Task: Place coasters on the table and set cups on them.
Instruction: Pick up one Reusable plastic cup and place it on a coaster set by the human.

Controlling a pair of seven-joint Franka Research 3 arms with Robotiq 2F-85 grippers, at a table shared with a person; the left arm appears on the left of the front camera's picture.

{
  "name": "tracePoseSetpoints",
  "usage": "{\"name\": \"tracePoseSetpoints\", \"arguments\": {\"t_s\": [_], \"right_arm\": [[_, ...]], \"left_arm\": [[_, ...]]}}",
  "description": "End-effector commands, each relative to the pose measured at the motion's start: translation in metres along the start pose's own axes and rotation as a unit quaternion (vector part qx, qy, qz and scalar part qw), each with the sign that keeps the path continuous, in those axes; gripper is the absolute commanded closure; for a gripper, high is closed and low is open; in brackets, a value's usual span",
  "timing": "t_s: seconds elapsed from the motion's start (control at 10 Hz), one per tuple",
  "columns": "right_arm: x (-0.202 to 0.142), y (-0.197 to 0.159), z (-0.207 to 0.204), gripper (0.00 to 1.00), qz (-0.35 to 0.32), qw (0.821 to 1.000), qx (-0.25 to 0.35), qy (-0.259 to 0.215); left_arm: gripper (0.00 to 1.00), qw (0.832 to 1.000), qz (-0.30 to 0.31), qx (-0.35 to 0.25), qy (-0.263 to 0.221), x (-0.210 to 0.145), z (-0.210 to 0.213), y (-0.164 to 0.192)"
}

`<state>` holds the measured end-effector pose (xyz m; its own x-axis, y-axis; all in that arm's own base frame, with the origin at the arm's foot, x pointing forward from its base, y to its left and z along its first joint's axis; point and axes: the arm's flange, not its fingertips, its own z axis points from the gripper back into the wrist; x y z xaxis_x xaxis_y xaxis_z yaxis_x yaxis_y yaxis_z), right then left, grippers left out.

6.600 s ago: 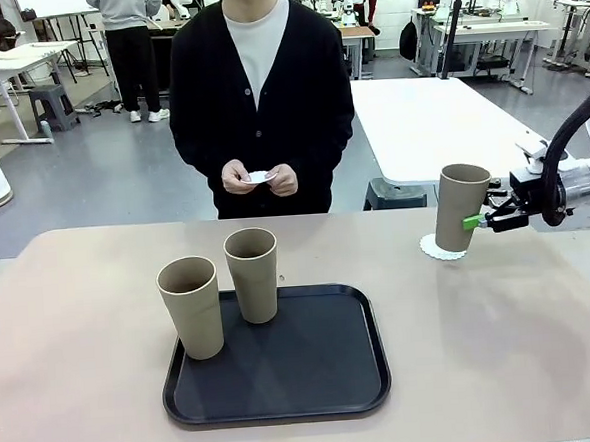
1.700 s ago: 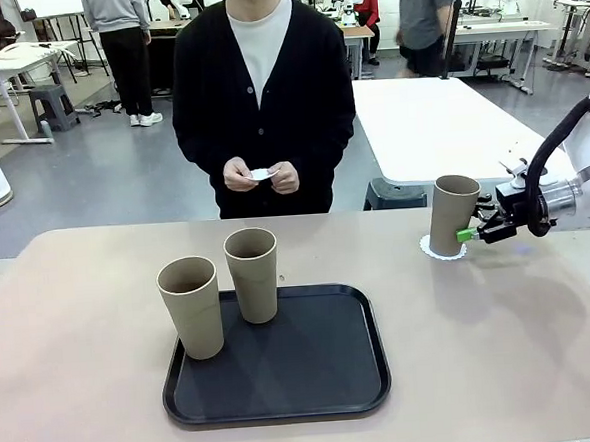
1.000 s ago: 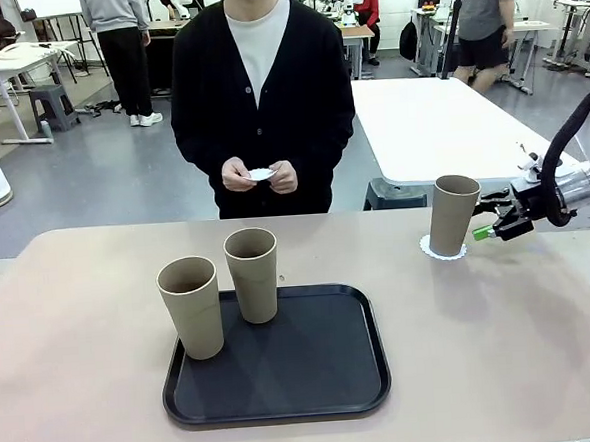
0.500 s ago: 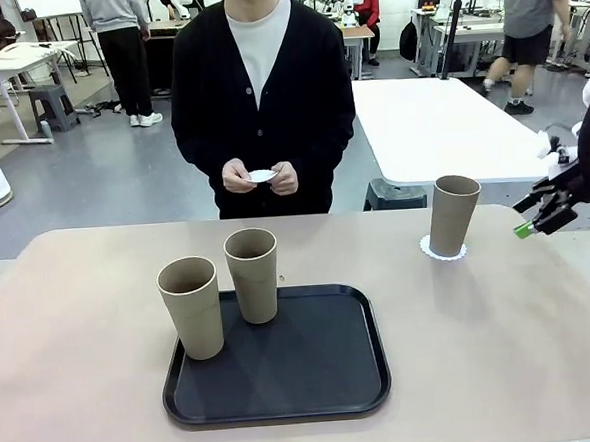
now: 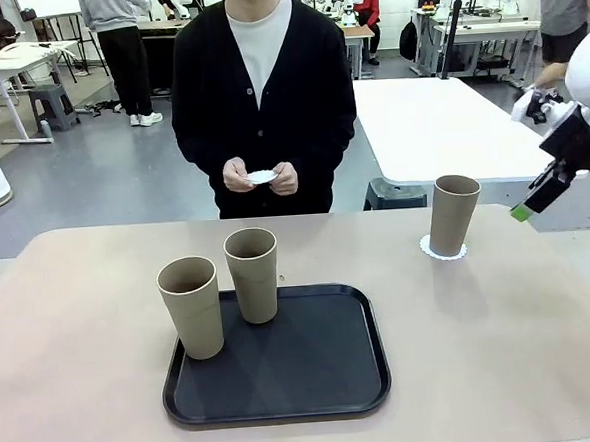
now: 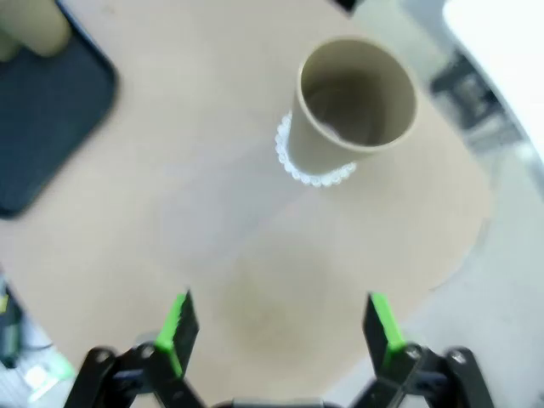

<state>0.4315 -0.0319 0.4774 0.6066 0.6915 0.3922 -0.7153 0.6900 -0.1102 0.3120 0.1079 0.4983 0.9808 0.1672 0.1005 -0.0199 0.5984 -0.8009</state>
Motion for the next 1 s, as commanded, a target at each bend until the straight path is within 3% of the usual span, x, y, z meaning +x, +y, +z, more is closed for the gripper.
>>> {"name": "tracePoseSetpoints", "arguments": {"t_s": [0.0,0.1,0.4,0.6,0.7,0.9], "right_arm": [[0.023,0.022,0.023,0.00,-0.028,0.997,-0.036,0.064],[0.031,0.032,0.034,0.00,-0.034,0.995,-0.045,0.086],[0.041,0.047,0.066,0.00,-0.022,0.995,-0.046,0.081],[0.040,0.035,0.063,0.00,-0.023,0.997,-0.010,0.072],[0.042,0.051,0.068,0.00,-0.017,0.996,-0.044,0.077],[0.042,0.051,0.068,0.00,-0.017,0.996,-0.044,0.077]], "left_arm": [[0.00,1.000,0.001,-0.004,-0.003,0.000,0.000,0.000],[0.00,1.000,0.001,-0.004,-0.003,0.000,0.000,0.000],[0.00,1.000,0.001,-0.004,-0.003,0.000,0.000,0.000],[0.00,1.000,0.001,-0.004,-0.003,0.000,0.000,0.000],[0.00,1.000,0.001,-0.004,-0.003,0.000,0.000,0.000],[0.00,1.000,0.001,-0.004,-0.003,0.000,0.000,0.000]]}}
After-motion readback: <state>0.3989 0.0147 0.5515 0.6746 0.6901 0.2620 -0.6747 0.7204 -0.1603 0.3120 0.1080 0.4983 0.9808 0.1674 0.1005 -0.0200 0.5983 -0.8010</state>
